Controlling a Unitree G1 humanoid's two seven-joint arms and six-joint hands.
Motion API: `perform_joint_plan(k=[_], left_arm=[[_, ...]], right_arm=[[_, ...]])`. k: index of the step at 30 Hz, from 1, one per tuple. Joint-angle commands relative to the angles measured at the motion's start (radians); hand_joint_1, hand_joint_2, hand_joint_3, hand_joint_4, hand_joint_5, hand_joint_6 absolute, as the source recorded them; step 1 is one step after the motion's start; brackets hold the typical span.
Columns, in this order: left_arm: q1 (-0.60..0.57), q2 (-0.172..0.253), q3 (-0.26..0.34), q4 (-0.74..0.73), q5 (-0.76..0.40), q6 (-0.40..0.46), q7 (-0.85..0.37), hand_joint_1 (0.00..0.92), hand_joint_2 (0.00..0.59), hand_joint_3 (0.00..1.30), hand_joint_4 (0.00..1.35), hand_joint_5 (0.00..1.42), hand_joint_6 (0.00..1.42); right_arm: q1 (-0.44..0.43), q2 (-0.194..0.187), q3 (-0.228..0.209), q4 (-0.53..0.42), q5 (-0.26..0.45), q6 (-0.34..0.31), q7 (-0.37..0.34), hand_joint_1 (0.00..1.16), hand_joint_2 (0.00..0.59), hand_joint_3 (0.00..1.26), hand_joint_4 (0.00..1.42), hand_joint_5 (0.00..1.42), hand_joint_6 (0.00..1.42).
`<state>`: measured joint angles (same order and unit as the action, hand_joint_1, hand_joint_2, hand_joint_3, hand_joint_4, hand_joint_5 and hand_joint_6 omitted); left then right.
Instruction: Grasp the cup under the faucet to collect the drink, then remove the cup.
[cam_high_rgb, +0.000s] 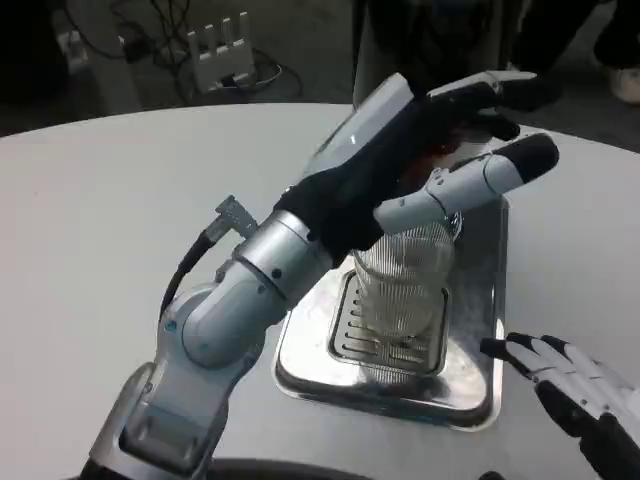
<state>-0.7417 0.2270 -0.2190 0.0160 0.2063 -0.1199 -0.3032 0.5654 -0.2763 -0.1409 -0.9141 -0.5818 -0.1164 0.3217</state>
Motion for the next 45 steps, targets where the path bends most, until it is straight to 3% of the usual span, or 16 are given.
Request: perform_joint_plan(k=[1,10,13,15,19,28,34,45], left_arm=[[0.010,0.001,-0.025,0.004,0.028,-0.054,-0.004,0.000,0.109,0.29,0.22,0.30,0.26],[0.027,0.026,-0.036,0.027,0.094,-0.109,0.016,0.000,0.111,0.29,0.22,0.30,0.26],[0.034,0.036,-0.037,0.035,0.105,-0.123,0.019,0.000,0.114,0.29,0.22,0.30,0.26],[0.037,0.042,-0.038,0.039,0.111,-0.132,0.022,0.000,0.116,0.29,0.22,0.30,0.26],[0.037,0.045,-0.033,0.050,0.112,-0.141,0.024,0.000,0.119,0.29,0.22,0.30,0.26],[0.039,0.050,-0.023,0.084,0.115,-0.159,0.031,0.000,0.120,0.31,0.22,0.30,0.26],[0.040,0.051,-0.016,0.080,0.113,-0.157,0.030,0.000,0.121,0.32,0.22,0.30,0.26],[0.036,0.049,-0.017,0.073,0.119,-0.155,0.027,0.000,0.121,0.33,0.22,0.30,0.26]], right_arm=[[0.003,0.002,0.005,0.007,0.000,0.000,-0.006,0.63,0.427,0.11,0.05,0.00,0.00],[-0.018,0.006,0.018,0.028,0.007,0.009,-0.009,0.63,0.427,0.11,0.05,0.00,0.00],[-0.019,0.043,0.022,0.054,0.036,0.004,-0.051,0.64,0.426,0.11,0.05,0.00,0.00],[-0.024,0.052,0.026,0.069,0.039,0.003,-0.065,0.65,0.423,0.11,0.04,0.00,0.00],[-0.050,0.072,0.038,0.131,0.109,0.024,-0.075,0.66,0.405,0.10,0.04,0.00,0.00],[-0.091,0.178,0.082,0.271,0.250,0.013,-0.184,0.70,0.317,0.05,0.04,0.00,0.06],[-0.112,0.266,0.123,0.323,0.275,0.019,-0.281,0.74,0.280,0.05,0.03,0.00,0.10],[-0.203,0.302,0.185,0.386,0.262,0.056,-0.339,0.77,0.249,0.04,0.02,0.00,0.11]])
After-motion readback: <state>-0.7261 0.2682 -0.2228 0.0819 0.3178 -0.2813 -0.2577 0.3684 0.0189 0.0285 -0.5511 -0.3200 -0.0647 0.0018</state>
